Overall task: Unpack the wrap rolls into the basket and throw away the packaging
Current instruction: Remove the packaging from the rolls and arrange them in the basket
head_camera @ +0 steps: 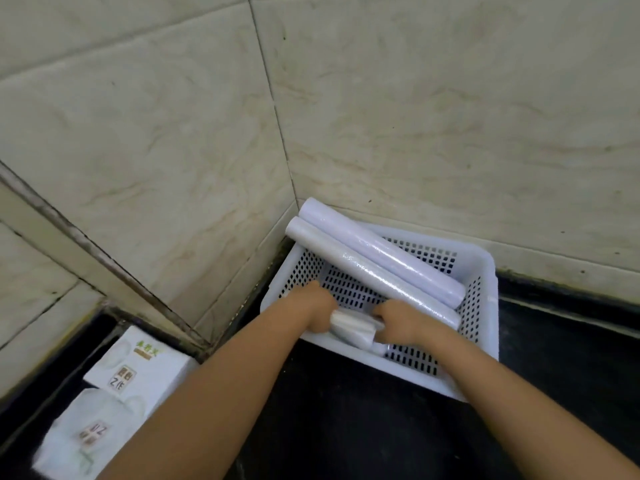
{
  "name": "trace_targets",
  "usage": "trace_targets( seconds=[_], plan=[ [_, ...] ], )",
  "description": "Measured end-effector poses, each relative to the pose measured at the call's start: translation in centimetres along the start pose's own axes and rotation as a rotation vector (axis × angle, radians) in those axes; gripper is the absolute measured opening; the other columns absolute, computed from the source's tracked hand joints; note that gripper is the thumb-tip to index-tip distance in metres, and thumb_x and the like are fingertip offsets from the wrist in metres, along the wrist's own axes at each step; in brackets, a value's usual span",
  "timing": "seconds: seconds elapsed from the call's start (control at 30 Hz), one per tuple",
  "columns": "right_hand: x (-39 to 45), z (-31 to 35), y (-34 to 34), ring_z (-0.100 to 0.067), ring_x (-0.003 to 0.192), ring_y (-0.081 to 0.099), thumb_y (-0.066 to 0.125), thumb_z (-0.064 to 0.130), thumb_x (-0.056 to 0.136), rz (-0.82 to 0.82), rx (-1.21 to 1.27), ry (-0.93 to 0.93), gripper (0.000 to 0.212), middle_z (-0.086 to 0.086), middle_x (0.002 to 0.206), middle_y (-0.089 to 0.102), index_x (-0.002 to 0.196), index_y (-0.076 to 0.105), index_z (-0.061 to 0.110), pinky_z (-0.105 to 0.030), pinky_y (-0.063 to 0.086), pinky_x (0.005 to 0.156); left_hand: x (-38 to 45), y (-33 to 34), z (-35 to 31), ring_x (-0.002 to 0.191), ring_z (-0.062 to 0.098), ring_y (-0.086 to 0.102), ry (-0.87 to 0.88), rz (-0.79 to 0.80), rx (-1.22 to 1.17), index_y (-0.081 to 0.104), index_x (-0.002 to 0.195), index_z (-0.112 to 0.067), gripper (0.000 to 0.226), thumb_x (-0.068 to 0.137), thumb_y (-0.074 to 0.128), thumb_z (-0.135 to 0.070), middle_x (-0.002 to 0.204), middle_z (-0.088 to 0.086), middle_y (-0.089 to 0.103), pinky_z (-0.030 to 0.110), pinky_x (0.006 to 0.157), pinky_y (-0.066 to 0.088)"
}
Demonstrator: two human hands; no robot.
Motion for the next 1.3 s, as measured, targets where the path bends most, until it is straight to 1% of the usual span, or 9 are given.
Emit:
trace_targets(
  seconds=[0.1, 0.23, 0.37, 0.57, 0.7, 0.9, 1.1, 1.23, 1.3],
  plan=[
    [-0.7, -0.6, 0.1, -0.020, 0.078, 0.051, 0.048, 0.003, 0.084, -0.110, -0.059, 0.074, 0.016, -0.004, 0.079, 0.052, 0.074, 0.054, 0.013, -0.024, 0.038, 0.062, 1.1, 0.3, -0.5, 0.107, 0.028, 0.054, 0.001, 0.047, -0.095, 0.052, 0.121, -0.007, 0.032, 0.089, 0.049, -0.014, 0.125, 0.017, 0.055, 0.037, 0.092, 0.047],
    [-0.5, -0.7, 1.1, -0.026, 0.095, 0.059, 0.048, 0.004, 0.086, -0.059, -0.011, 0.102, 0.024, -0.018, 0.112, 0.063, 0.108, 0.056, -0.002, -0.025, 0.038, 0.072, 2.0, 1.3, -0.8, 0.133, 0.033, 0.030, -0.027, 0.068, -0.128, 0.027, 0.139, -0.011, 0.060, 0.086, 0.054, -0.022, 0.144, 0.017, 0.031, 0.048, 0.110, 0.030],
    [-1.4, -1.1, 0.6, -0.028, 0.104, 0.056, 0.045, 0.004, 0.087, -0.087, 0.032, 0.068, 0.030, -0.015, 0.108, 0.059, 0.115, 0.053, -0.003, -0.024, 0.035, 0.073, 1.8, 0.6, 0.3, 0.143, 0.032, 0.008, -0.022, 0.017, -0.104, 0.002, 0.147, -0.026, 0.088, 0.080, 0.060, -0.030, 0.157, 0.010, 0.006, 0.052, 0.117, 0.011],
    [-5.1, -0.8, -0.7, -0.019, 0.070, 0.048, 0.045, 0.008, 0.088, -0.352, -0.003, -0.014, 0.021, -0.010, 0.079, 0.058, 0.098, 0.062, 0.001, -0.023, 0.031, 0.050, -0.9, -1.1, 1.1, 0.137, 0.025, 0.029, 0.119, -0.110, -0.207, 0.029, 0.143, -0.015, 0.080, 0.078, 0.067, -0.042, 0.151, 0.008, 0.028, 0.042, 0.115, 0.026],
    [-9.5, 1.2, 0.0, -0.034, 0.088, 0.061, 0.052, 0.004, 0.087, -0.600, -0.010, -0.246, 0.022, -0.022, 0.097, 0.068, 0.103, 0.065, -0.003, -0.030, 0.042, 0.071, -4.9, -0.1, 2.1, 0.141, 0.024, 0.021, 0.083, -0.272, -0.352, 0.022, 0.145, -0.009, 0.079, 0.084, 0.063, -0.038, 0.154, 0.011, 0.022, 0.029, 0.113, 0.014],
    [-13.4, 5.5, 5.5, -0.033, 0.093, 0.064, 0.060, 0.006, 0.084, -0.350, -0.069, -0.526, 0.023, -0.022, 0.100, 0.070, 0.105, 0.065, -0.002, -0.029, 0.044, 0.083, -13.1, 6.0, 2.2, 0.141, 0.026, 0.022, -0.034, -0.495, -0.315, 0.032, 0.141, -0.007, 0.061, 0.090, 0.056, -0.029, 0.153, 0.015, 0.026, 0.032, 0.116, 0.015],
    [-15.3, 5.0, 12.8, -0.023, 0.131, 0.035, 0.067, 0.050, 0.073, 0.202, -0.294, -0.389, 0.093, -0.008, 0.145, 0.034, 0.144, 0.015, 0.018, -0.035, 0.036, 0.107, -22.5, 17.0, 1.8, 0.139, 0.035, 0.019, -0.572, -0.356, -0.427, 0.019, 0.144, -0.012, 0.080, 0.083, 0.060, -0.042, 0.151, 0.018, 0.021, 0.048, 0.113, 0.027],
    [-17.4, 5.0, 15.6, -0.029, 0.126, 0.037, 0.068, 0.048, 0.071, 0.097, -0.501, -0.297, 0.104, -0.010, 0.143, 0.030, 0.144, -0.001, 0.022, -0.039, 0.042, 0.098, -27.7, 23.1, 0.4, 0.141, 0.041, 0.007, -0.779, -0.186, -0.637, 0.003, 0.146, -0.020, 0.104, 0.072, 0.067, -0.054, 0.155, 0.018, 0.000, 0.053, 0.111, 0.024],
    [-18.6, 5.5, 16.4, -0.031, 0.118, 0.044, 0.066, 0.039, 0.076, -0.032, -0.491, -0.232, 0.093, -0.013, 0.135, 0.038, 0.144, 0.004, 0.020, -0.039, 0.045, 0.090, -29.5, 25.2, -0.8, 0.136, 0.041, 0.023, -0.807, -0.139, -0.746, 0.003, 0.145, -0.019, 0.104, 0.072, 0.069, -0.051, 0.151, 0.022, 0.008, 0.049, 0.106, 0.033]
  ],
)
Point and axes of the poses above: each hand's wrist, its own x-axis towards the middle knuckle, its own y-axis out of the palm, z = x × y, the point moved 4 cm from there along x, towards the middle knuckle
